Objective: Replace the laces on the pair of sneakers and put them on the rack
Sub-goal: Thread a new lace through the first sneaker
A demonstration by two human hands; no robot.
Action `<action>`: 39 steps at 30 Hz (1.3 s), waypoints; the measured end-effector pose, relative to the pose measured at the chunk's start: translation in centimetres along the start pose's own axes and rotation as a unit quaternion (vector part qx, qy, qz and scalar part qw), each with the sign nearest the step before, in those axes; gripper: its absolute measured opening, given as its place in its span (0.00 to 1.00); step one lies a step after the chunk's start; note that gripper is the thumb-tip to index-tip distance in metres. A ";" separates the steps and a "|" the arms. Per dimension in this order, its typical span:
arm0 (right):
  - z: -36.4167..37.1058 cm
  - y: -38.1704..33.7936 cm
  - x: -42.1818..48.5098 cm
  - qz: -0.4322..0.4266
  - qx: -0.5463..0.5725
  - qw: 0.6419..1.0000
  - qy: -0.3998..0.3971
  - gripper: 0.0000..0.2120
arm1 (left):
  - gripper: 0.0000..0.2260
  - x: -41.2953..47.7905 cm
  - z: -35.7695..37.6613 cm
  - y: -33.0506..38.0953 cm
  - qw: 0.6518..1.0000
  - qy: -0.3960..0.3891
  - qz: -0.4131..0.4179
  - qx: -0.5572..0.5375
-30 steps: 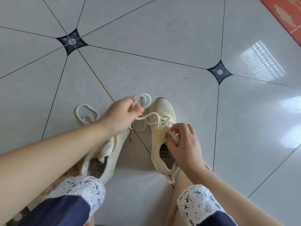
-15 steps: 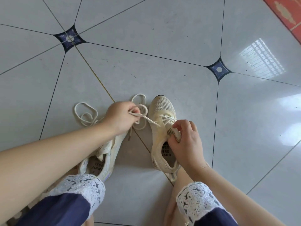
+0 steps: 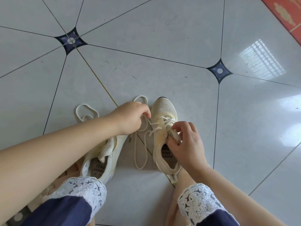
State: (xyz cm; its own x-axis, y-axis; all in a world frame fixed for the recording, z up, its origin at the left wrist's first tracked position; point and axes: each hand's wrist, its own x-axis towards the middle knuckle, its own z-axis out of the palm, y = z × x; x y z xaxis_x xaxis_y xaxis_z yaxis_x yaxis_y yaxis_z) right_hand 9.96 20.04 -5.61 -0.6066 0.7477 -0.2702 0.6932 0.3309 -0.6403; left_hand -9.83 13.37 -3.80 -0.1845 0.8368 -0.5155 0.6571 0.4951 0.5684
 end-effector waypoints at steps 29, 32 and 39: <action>-4.3 -3.2 5.3 0.176 0.505 0.823 -0.192 0.29 | 0.02 -0.5 -1.0 6.4 0.848 -0.081 -0.008 -0.524; -5.0 -3.9 6.4 0.215 0.585 0.760 -0.186 0.16 | 0.02 -1.1 -0.3 5.4 0.896 -0.122 -0.003 -0.427; -8.5 -1.6 7.9 0.267 0.643 0.715 -0.064 0.12 | 0.08 -1.7 -0.7 1.3 0.966 -0.034 -0.094 -0.237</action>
State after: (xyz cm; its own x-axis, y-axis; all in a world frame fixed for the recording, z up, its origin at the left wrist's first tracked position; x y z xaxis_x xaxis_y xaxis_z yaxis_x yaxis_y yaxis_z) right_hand 7.35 30.25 -0.61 -0.4770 0.4833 -0.7341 -0.0424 -0.8469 -0.5301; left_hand -9.14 12.77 -1.75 -0.2089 0.7119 -0.6705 0.2054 0.7023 0.6816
